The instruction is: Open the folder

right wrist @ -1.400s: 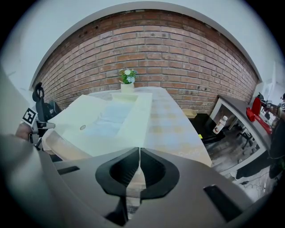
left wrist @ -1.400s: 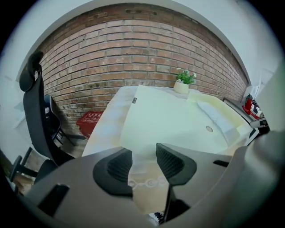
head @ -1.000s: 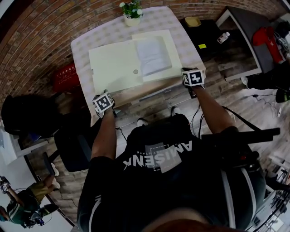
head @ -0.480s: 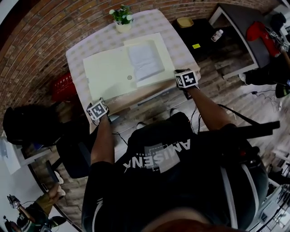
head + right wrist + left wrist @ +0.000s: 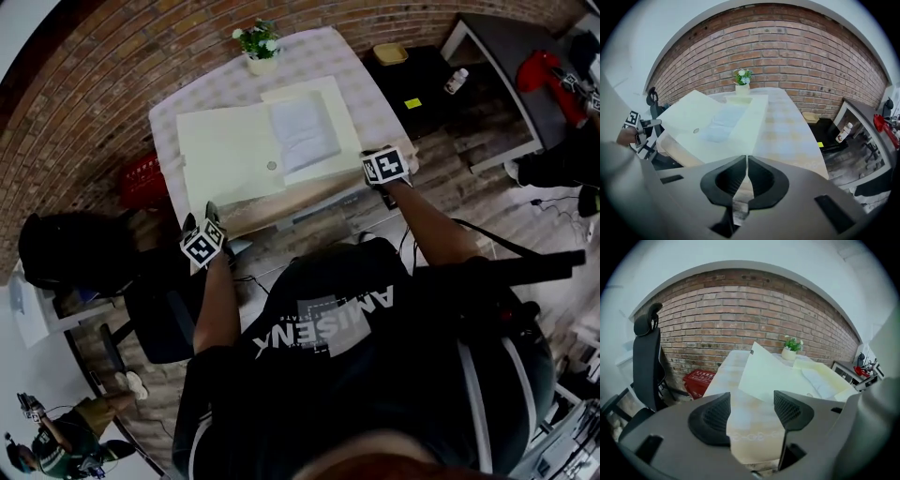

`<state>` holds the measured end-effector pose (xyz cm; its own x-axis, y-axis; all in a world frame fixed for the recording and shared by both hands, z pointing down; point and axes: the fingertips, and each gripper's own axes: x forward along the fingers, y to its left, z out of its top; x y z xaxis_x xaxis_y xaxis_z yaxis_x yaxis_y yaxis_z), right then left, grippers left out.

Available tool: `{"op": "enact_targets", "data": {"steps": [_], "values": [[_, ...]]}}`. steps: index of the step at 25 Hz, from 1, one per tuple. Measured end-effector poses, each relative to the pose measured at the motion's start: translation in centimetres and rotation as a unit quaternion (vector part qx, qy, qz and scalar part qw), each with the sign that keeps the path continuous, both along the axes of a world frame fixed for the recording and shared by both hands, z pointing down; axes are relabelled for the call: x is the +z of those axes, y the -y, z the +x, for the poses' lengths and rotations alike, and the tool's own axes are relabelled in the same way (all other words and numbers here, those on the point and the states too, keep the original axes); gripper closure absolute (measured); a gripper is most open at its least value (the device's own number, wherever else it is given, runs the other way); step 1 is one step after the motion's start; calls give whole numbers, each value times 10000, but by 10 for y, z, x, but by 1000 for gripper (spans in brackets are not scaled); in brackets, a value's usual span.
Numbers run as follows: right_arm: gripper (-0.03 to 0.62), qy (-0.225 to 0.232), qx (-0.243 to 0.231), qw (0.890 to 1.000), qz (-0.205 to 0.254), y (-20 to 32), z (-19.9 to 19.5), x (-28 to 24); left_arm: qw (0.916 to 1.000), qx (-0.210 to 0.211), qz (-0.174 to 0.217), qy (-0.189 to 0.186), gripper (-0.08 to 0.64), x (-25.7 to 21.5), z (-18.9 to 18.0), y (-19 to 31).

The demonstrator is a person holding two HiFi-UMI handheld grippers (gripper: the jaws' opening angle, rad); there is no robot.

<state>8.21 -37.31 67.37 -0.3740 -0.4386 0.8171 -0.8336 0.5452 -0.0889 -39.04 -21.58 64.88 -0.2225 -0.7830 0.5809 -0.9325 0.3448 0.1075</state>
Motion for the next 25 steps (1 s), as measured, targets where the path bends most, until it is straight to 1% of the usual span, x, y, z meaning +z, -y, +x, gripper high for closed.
{"op": "enact_targets", "data": {"steps": [3, 6, 10, 12, 14, 18, 21, 23, 25], "values": [[548, 29, -134, 9999, 94, 4, -1, -11, 9994, 68, 326, -89, 264, -23, 14, -1], [548, 286, -186, 9988, 356, 12, -7, -35, 9982, 77, 585, -141, 264, -46, 27, -3], [548, 533, -398, 9958, 627, 16, -14, -66, 9962, 13, 860, -135, 264, -71, 41, -6], [548, 697, -467, 9936, 757, 14, -16, -83, 9949, -18, 997, -146, 264, -85, 49, -13], [548, 938, -554, 9899, 913, 11, -20, -103, 9930, 56, 1177, -86, 264, -102, 60, -18], [549, 1385, -655, 9810, 1191, 7, -24, -142, 9854, 352, 1661, 121, 265, -144, 85, -16], [549, 1716, -705, 9724, 1412, 3, -25, -174, 9776, 619, 1998, 217, 277, -178, 106, -6], [549, 1893, -737, 9663, 1580, 2, -27, -197, 9718, 851, 2188, 207, 301, -196, 123, 3], [549, 1994, -721, 9617, 1737, 0, -27, -219, 9660, 1133, 2321, 111, 321, -212, 142, 13]]}}
